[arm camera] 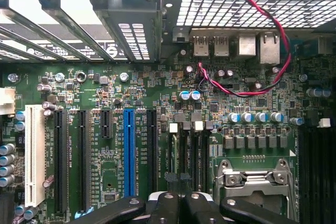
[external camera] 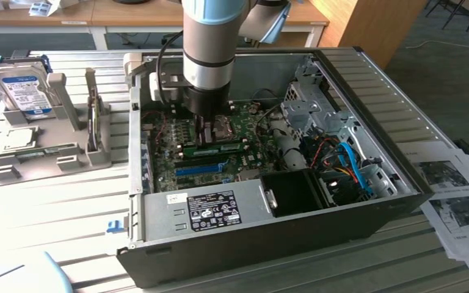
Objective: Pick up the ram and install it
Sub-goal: 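Press down the ram until it locks into place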
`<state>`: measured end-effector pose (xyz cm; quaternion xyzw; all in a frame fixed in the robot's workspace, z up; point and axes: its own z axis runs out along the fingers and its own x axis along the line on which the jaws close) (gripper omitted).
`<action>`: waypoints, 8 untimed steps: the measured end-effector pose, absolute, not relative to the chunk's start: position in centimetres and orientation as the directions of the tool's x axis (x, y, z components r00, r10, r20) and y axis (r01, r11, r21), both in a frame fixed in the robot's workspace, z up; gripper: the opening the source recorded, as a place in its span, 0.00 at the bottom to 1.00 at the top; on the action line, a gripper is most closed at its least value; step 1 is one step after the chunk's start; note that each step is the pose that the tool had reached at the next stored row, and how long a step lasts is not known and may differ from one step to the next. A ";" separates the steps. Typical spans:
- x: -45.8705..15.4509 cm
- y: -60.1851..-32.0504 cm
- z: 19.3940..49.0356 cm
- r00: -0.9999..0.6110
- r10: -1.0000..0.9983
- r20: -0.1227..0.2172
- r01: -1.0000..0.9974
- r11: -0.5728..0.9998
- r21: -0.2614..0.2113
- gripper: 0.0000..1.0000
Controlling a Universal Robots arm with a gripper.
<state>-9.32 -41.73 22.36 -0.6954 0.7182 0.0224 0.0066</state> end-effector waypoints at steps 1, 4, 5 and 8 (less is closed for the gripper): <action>-9.3 -41.7 22.3 -0.033 -0.999 -0.041 -0.999 0.032 0.023 0.09; -9.3 -41.7 22.3 -0.033 -0.999 -0.041 -0.999 0.032 0.023 0.09; -9.3 -41.7 22.3 -0.033 -0.999 -0.041 -0.999 0.032 0.023 0.09; -9.3 -41.7 22.3 -0.033 -0.999 -0.041 -0.999 0.032 0.023 0.09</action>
